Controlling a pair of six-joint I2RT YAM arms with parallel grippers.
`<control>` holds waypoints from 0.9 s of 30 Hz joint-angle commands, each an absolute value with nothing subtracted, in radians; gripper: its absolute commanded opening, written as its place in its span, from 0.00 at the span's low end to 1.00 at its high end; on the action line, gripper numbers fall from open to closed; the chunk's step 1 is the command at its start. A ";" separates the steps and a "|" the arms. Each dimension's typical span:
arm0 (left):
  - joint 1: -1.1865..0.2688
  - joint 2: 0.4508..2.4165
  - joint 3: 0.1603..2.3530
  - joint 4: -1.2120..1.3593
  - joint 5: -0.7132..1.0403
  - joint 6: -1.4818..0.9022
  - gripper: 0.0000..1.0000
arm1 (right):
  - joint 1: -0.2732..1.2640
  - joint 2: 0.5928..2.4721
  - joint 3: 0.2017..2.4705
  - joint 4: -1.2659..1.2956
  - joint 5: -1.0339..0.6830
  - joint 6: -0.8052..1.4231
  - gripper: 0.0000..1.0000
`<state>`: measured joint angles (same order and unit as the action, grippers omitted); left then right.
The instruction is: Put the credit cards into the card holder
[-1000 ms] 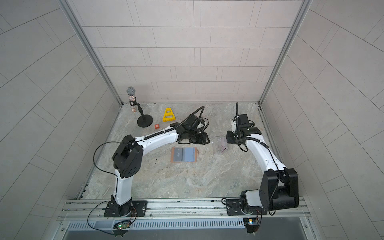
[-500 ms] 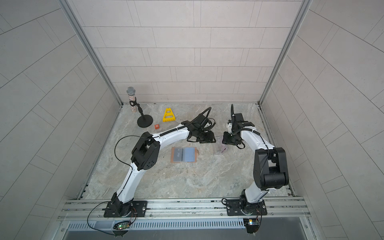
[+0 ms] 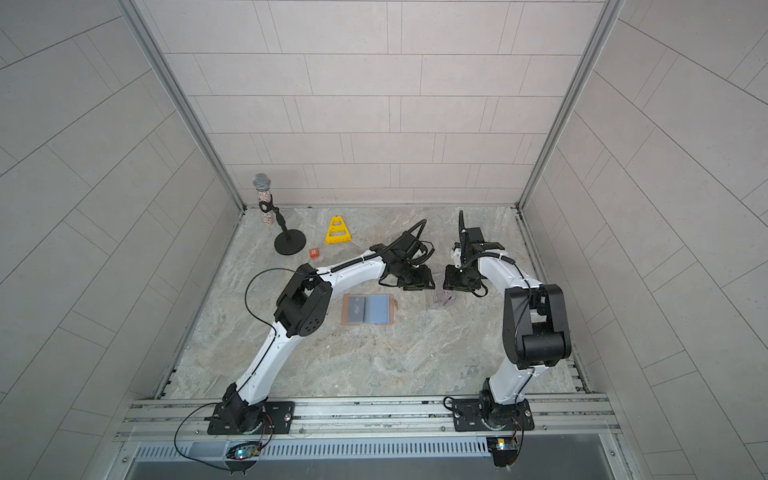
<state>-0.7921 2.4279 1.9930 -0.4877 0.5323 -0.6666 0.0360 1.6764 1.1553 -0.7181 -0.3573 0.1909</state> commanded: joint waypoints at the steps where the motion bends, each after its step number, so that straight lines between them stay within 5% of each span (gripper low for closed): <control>1: -0.792 2.450 2.027 -0.509 0.542 -0.676 0.53 | 0.049 1.695 1.180 -0.747 -0.317 0.170 0.44; 27: -0.779 2.427 1.921 -0.518 0.478 -0.676 0.44 | 0.098 1.697 1.226 -0.796 -0.155 0.160 0.43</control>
<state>-0.7876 2.4275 1.9621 -0.4480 0.5293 -0.6819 0.0952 1.7195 1.2049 -0.7563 -0.1986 0.1795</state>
